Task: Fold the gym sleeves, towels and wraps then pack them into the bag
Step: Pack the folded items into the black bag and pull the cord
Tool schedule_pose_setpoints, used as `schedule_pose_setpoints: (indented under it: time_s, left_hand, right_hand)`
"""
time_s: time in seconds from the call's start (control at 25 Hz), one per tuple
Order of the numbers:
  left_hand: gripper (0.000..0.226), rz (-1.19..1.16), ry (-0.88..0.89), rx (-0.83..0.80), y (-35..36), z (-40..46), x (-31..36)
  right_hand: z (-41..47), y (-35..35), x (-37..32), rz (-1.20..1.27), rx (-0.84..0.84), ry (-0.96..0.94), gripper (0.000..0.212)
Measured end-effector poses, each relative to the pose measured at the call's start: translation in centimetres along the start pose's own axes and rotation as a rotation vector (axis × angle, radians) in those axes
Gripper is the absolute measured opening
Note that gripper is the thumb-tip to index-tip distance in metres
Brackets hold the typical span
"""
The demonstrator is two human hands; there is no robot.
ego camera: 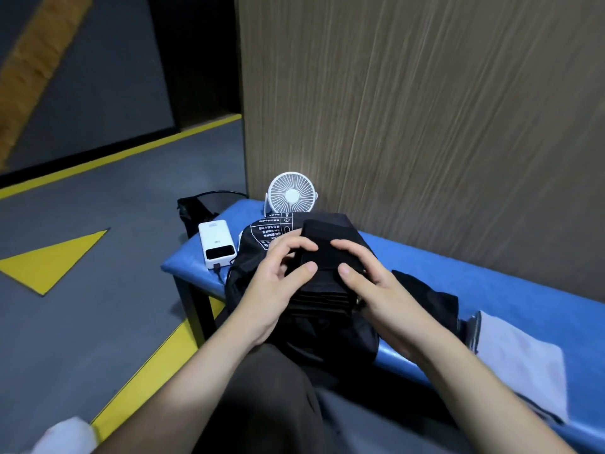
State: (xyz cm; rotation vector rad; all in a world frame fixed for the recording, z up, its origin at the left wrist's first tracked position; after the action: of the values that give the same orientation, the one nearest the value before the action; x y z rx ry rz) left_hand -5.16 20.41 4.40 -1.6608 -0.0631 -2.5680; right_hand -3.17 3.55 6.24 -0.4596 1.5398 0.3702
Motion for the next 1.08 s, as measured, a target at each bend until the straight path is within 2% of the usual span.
schedule_pose_setpoints:
  time_s: [0.08,0.32,0.4,0.44,0.48,0.52,0.56,0.64,0.68,0.76,0.84,1.0,1.08]
  left_hand:
    - [0.025,0.036,-0.012,-0.070,0.2,-0.4,-0.5]
    - [0.031,0.198,0.033,-0.265,-1.4,0.5,-1.7]
    - [0.028,0.105,-0.030,-0.153,-2.7,1.3,-2.7]
    - [0.023,0.148,-0.025,-0.095,-3.5,1.8,-3.3]
    - [0.025,0.293,0.025,-0.098,-4.2,2.4,-3.9]
    - [0.030,0.493,0.101,-0.204,-4.4,3.0,-4.5]
    - [0.030,0.677,0.158,-0.378,-4.0,3.5,-5.2]
    - [0.019,0.959,0.150,-0.716,-3.0,3.8,-7.1]
    - [0.019,1.034,0.119,-0.808,-2.6,3.9,-8.1]
    - [0.040,1.039,0.063,-0.878,-2.0,4.4,-9.2]
    - [0.055,0.988,0.060,-0.879,-1.4,5.1,-9.6]
    - [0.058,1.037,0.041,-0.851,-0.9,7.2,-9.5]
    - [0.058,1.097,0.107,-0.890,-0.6,8.2,-9.1]
  right_hand:
    - [0.2,0.7,0.2,0.001,0.013,-0.017,0.031]
    - [0.5,1.1,1.6,0.033,0.191,-0.027,0.024]
    - [0.5,0.4,2.0,0.040,0.225,-0.021,0.025]
    - [0.4,-0.2,2.3,0.052,0.238,-0.010,0.025]
    - [0.3,-0.6,2.6,0.070,0.243,0.005,0.025]
    - [0.1,-1.0,2.9,0.089,0.240,0.019,0.026]
    - [0.0,-1.2,3.1,0.103,0.237,0.029,0.026]
    - [-0.4,-1.2,3.6,0.115,0.243,0.040,0.025]
    - [-0.6,-1.2,3.8,0.119,0.243,0.043,0.025]
    - [-1.0,-0.9,4.2,0.133,0.228,0.054,0.025]
    - [-1.1,-0.7,4.7,0.157,0.209,0.073,0.025]
    - [-0.5,-0.2,6.1,0.148,0.184,0.087,0.025]
    - [0.1,0.5,6.9,0.127,0.156,0.091,0.025]
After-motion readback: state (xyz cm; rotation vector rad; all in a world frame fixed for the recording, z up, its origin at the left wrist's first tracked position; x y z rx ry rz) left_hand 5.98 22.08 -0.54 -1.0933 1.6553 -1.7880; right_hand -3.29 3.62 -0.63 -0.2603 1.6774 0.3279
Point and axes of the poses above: each hand's wrist, its own z-axis towards the middle knuckle, its own y-axis out of the palm, x = y × z, the point moved 4 cm from there along z, towards the middle knuckle, and after that the axes turned 4 degrees about y, right-handed, at the moved point
